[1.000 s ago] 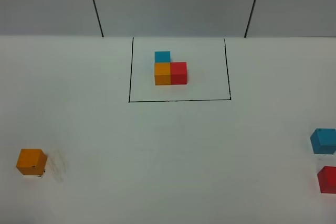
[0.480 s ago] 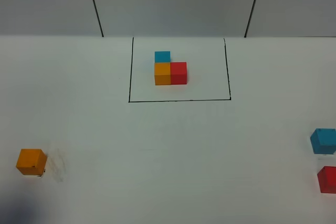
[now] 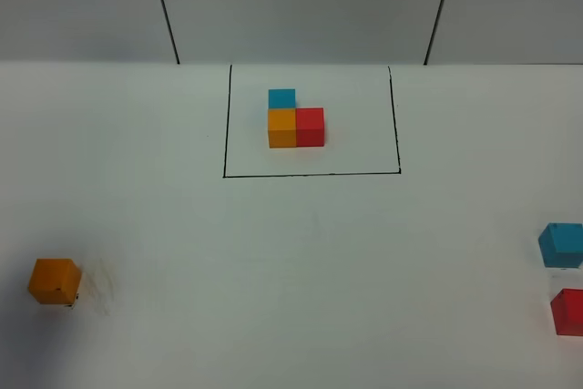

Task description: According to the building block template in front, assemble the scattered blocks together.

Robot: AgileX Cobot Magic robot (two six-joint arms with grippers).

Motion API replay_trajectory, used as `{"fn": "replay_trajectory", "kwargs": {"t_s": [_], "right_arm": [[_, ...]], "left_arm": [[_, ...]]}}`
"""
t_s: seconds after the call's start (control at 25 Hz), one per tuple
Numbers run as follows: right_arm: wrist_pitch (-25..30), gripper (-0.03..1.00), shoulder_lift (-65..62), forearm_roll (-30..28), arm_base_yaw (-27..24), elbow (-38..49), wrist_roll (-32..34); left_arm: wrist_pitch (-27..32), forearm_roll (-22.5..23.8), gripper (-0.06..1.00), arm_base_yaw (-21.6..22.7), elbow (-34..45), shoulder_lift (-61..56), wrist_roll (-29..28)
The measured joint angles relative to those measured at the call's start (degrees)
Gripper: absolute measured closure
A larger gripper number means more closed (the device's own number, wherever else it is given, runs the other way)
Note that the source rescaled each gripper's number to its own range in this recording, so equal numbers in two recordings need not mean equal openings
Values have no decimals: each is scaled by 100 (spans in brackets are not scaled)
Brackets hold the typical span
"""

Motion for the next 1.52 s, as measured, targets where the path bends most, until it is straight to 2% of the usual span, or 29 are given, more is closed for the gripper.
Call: {"fn": "replay_trajectory", "kwargs": {"t_s": [0.36,0.52,0.64,1.52], "right_arm": [[0,29,0,0,0,0,0],[0,29,0,0,0,0,0],[0,29,0,0,0,0,0],[0,29,0,0,0,0,0]], "left_arm": [[-532,-30,30,0,-4,1312,32],[-734,-417,30,0,-4,1727,331],[-909,-536,30,0,-4,1933,515],[-1531,-616,30,0,-4,3099,583]]}}
